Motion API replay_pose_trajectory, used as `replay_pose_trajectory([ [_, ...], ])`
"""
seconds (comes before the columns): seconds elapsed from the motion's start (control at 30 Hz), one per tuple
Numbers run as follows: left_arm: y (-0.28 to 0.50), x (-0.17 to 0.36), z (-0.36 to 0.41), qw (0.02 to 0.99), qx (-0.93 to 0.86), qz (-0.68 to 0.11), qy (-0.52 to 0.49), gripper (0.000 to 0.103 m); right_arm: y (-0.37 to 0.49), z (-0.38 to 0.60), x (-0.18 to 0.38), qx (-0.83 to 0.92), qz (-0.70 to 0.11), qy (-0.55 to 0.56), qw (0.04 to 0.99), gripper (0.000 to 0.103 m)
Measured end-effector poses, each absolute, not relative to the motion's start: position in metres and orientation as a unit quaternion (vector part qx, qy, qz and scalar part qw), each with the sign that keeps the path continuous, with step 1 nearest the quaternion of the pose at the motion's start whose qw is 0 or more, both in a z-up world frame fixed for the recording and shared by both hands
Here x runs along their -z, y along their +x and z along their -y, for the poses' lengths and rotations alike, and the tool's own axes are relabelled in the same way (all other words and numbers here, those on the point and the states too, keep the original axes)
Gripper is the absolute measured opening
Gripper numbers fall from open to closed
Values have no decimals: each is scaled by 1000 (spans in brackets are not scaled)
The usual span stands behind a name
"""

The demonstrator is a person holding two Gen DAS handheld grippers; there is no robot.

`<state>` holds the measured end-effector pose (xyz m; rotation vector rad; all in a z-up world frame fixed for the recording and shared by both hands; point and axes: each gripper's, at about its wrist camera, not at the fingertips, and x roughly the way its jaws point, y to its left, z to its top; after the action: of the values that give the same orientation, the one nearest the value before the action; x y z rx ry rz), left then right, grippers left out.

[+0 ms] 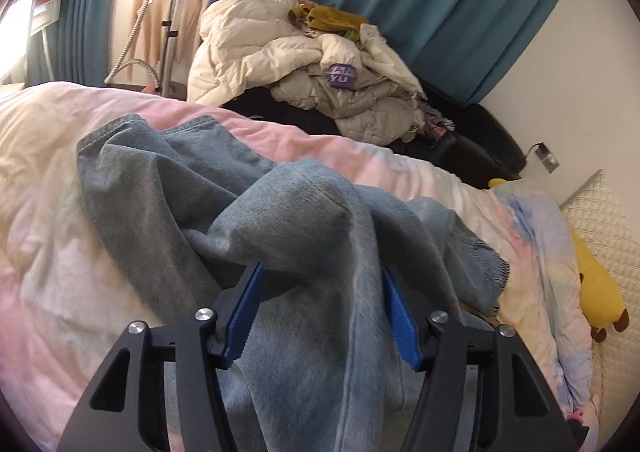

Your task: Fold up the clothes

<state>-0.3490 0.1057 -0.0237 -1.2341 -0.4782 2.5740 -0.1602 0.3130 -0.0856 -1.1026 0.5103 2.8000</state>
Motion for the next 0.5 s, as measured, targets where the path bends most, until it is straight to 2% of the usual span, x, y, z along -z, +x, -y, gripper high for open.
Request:
replay_pose_trajectory([
  [0.03,-355,26,-107,116,-881,161,-429,39,-161,-314,88,-916,-167,-362,44,7],
  [0.07,-360,28,-108,108,-880,158,-434,33,-162,-315,90,-915,-169,-364,44,7],
  [0.13,-359,27,-109,101,-881,151,-437,8,-164,-321,91,-911,-180,-366,49,7],
  [0.17,-356,25,-109,97,-882,146,-438,4,-164,-323,91,-911,-185,-365,52,7],
  [0.5,-251,-17,-72,88,-907,120,-394,3,-147,-322,76,-921,-176,-344,48,7],
])
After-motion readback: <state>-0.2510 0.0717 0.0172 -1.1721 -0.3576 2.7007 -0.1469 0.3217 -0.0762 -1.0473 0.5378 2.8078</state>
